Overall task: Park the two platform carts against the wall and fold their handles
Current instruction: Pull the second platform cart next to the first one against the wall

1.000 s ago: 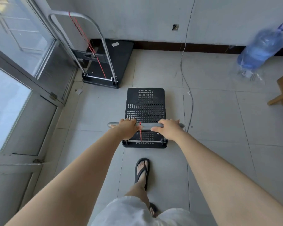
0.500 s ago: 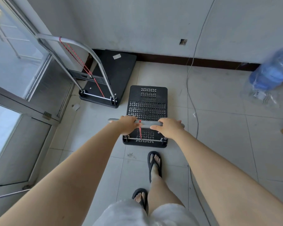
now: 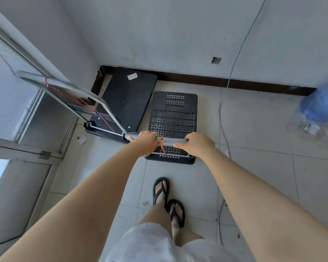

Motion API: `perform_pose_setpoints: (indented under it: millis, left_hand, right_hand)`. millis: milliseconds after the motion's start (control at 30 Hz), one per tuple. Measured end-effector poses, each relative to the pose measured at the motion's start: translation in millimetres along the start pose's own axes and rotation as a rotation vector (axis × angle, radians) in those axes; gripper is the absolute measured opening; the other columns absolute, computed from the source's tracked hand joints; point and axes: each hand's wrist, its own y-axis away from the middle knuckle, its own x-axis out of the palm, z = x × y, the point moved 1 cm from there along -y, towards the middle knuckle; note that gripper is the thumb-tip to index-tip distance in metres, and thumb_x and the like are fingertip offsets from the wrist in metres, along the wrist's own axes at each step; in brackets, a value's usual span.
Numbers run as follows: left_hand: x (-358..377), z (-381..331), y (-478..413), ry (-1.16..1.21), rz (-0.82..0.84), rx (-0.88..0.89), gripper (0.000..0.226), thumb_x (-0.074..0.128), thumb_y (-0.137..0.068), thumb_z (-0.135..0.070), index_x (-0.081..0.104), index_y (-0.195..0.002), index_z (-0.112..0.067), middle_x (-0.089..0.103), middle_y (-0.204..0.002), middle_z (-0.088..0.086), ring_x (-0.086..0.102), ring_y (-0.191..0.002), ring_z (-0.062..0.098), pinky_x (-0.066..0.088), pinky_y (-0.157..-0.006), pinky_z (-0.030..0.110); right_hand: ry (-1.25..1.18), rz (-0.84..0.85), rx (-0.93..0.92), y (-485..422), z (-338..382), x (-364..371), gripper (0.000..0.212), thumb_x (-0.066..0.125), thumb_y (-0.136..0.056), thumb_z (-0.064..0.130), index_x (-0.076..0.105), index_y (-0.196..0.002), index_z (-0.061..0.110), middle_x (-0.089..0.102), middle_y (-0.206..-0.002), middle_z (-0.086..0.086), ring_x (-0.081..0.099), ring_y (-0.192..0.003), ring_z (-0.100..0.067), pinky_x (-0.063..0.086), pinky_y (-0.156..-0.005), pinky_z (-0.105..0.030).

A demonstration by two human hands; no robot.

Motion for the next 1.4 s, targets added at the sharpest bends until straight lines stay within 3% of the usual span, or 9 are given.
perform_pose_setpoints:
  millis: [267,500,633,800,1000,1067,1167,1267,1400]
  left_hand:
    - [-60,39,-63,0.041,0.018,-0.012,0.050,0.052,-0.096,-0.011,0.040,-0.141,-0.030,0.040,-0.129,0.005,0.039,-0.123,0.030,0.041,-0.098,0.064]
    - [-99,67,-121,0.156,-0.030,-0.021,0.042,0.047,-0.095,-0.010,0.045,-0.135,-0.024,0.044,-0.123,0.007,0.041,-0.120,0.033,0.038,-0.101,0.063]
    - [-123,71,-137,0.240,-0.024,-0.067,0.039,0.041,-0.099,-0.009,0.043,-0.137,-0.020,0.042,-0.126,0.007,0.037,-0.122,0.032,0.033,-0.103,0.067]
    - [-140,78,-152,0.381,-0.059,-0.130,0.025,0.040,-0.102,-0.016,0.045,-0.126,-0.014,0.047,-0.119,0.009,0.040,-0.123,0.031,0.033,-0.104,0.065]
    - [-138,83,-158,0.349,-0.065,-0.121,0.018,0.042,-0.101,-0.019,0.046,-0.118,-0.017,0.037,-0.099,0.000,0.043,-0.116,0.030,0.039,-0.100,0.062]
    - [-140,81,-156,0.339,-0.078,-0.130,0.017,0.043,-0.101,-0.019,0.046,-0.118,-0.017,0.040,-0.101,0.001,0.043,-0.116,0.028,0.037,-0.100,0.063]
    - [-143,77,-150,0.371,-0.093,-0.150,0.022,0.038,-0.103,-0.030,0.045,-0.118,-0.016,0.048,-0.118,0.006,0.041,-0.119,0.027,0.033,-0.102,0.064]
    - [-144,77,-143,0.427,-0.098,-0.145,0.040,0.026,-0.102,-0.046,0.046,-0.119,-0.016,0.049,-0.122,0.008,0.041,-0.120,0.027,0.033,-0.102,0.062]
    - [-143,74,-137,0.400,-0.089,-0.142,0.047,0.022,-0.103,-0.045,0.034,-0.139,-0.018,0.043,-0.135,0.010,0.038,-0.128,0.029,0.029,-0.103,0.062]
  right_hand:
    - [-0.074,0.057,0.022,-74,8,-58,0.054,0.053,-0.076,0.069,0.062,-0.082,0.016,0.062,-0.078,-0.003,0.067,-0.089,-0.029,0.051,-0.080,-0.041]
    - [-0.092,-0.054,0.010,-117,8,-96,0.054,0.051,-0.078,0.069,0.063,-0.083,0.017,0.071,-0.083,-0.004,0.069,-0.082,-0.025,0.052,-0.088,-0.044]
    - [-0.093,-0.064,-0.008,-137,7,-120,0.047,0.053,-0.082,0.064,0.054,-0.073,0.018,0.058,-0.075,-0.001,0.063,-0.086,-0.027,0.045,-0.080,-0.041]
    - [-0.131,-0.040,-0.029,-158,6,-138,0.050,0.053,-0.080,0.065,0.064,-0.080,0.016,0.063,-0.079,-0.003,0.064,-0.087,-0.028,0.048,-0.085,-0.045]
    - [-0.182,0.006,0.003,-165,7,-142,0.046,0.059,-0.077,0.062,0.054,-0.058,0.021,0.052,-0.060,0.002,0.056,-0.075,-0.024,0.036,-0.074,-0.041]
    - [-0.213,0.024,0.020,-168,7,-144,0.046,0.060,-0.073,0.063,0.061,-0.062,0.019,0.057,-0.064,0.000,0.058,-0.079,-0.025,0.036,-0.076,-0.040]
    - [-0.315,0.058,0.036,-173,7,-146,0.055,0.063,-0.061,0.065,0.076,-0.093,0.022,0.072,-0.098,-0.005,0.063,-0.102,-0.029,0.046,-0.096,-0.045]
    - [-0.379,0.062,0.018,-164,12,-149,0.041,0.069,-0.076,0.042,0.074,-0.108,0.016,0.071,-0.115,-0.008,0.062,-0.110,-0.027,0.047,-0.101,-0.047]
    - [-0.394,0.043,0.019,-153,11,-148,0.039,0.064,-0.082,0.026,0.068,-0.117,0.011,0.068,-0.125,-0.012,0.060,-0.118,-0.029,0.042,-0.106,-0.049]
